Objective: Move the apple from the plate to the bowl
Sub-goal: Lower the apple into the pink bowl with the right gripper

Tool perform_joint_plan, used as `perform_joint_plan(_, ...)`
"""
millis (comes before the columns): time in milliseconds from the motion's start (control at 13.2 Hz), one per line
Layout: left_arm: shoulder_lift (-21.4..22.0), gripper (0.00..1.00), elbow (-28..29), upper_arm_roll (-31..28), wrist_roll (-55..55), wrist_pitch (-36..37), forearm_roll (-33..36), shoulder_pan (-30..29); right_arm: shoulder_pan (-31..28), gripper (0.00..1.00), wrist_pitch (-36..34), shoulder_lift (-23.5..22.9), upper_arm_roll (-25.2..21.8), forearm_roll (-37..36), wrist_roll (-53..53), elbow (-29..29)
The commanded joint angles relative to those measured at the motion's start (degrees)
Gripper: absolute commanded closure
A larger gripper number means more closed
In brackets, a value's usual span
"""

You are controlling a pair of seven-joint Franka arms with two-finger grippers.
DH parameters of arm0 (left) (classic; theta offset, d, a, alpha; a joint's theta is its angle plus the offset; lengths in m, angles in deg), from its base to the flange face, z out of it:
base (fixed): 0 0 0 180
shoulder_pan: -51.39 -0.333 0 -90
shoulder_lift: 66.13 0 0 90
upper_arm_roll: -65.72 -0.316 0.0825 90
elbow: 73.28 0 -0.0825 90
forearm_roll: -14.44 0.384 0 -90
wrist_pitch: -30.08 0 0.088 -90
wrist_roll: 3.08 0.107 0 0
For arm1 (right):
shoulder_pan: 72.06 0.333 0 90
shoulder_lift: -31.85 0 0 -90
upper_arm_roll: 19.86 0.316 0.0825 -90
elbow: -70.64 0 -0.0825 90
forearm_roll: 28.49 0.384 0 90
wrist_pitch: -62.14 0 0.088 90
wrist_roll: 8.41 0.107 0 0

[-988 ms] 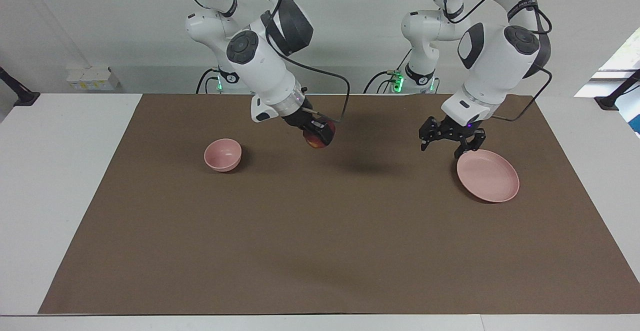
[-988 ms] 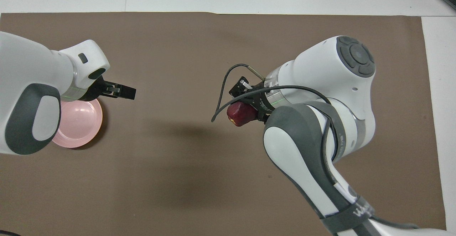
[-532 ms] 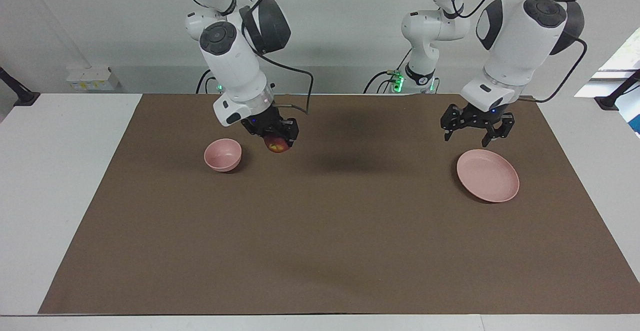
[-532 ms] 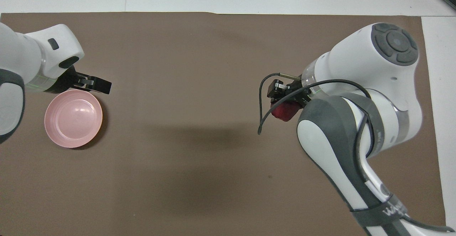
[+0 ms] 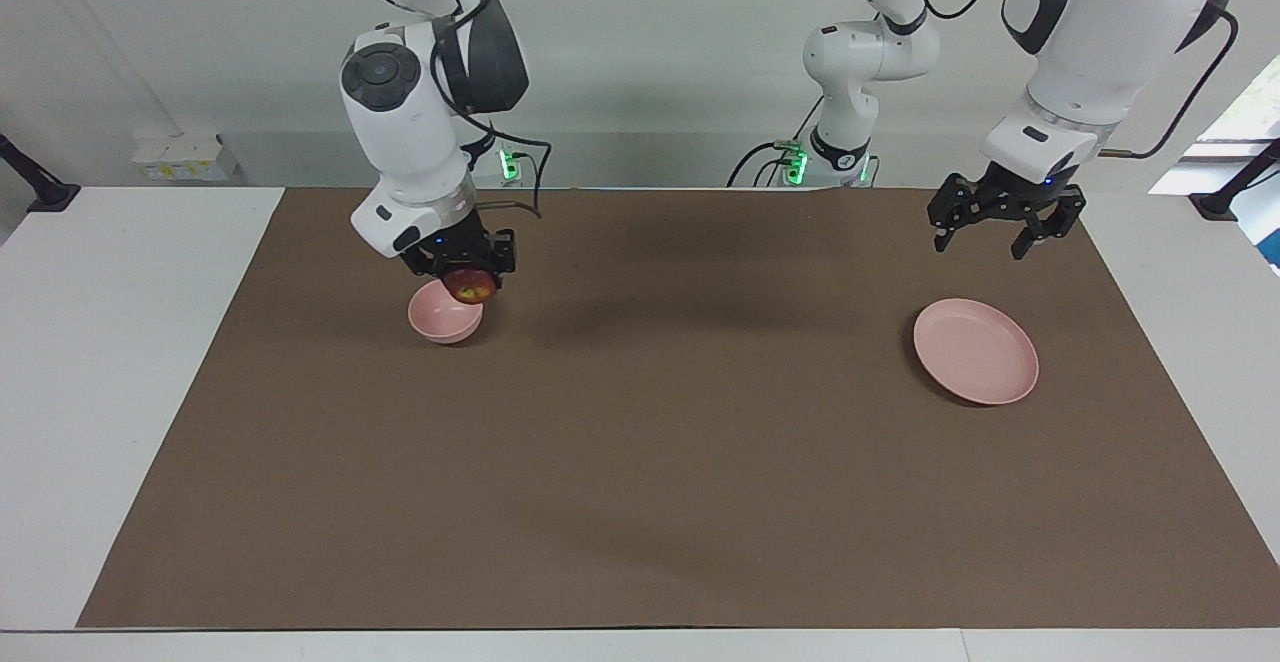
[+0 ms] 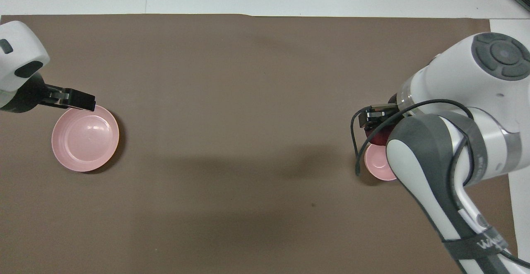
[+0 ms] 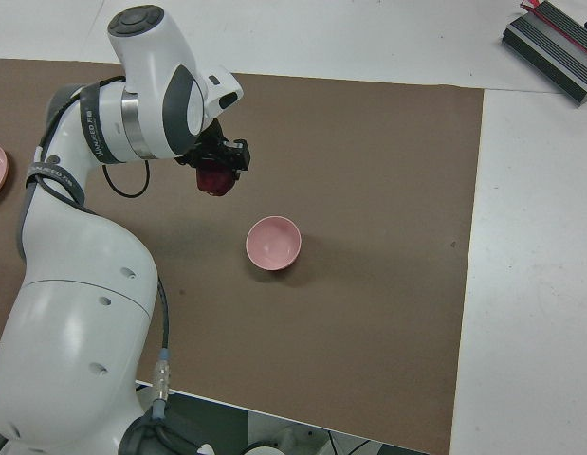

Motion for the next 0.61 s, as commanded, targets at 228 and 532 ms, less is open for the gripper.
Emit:
perform_joint_plan(228,0.35,0.00,-0.27,-1.93,0.42,0.37,0.60,0.09,-5.73,0.92,14.81,11.62,0.56,-1.30,-7.80,23.97)
perform_joint_plan(532,0.08,0.00,-1.67,-10.99,2.35,1.33,0.60,7.66,-5.64,0.95,19.74,10.40,0.65,-1.30,-7.19,27.68)
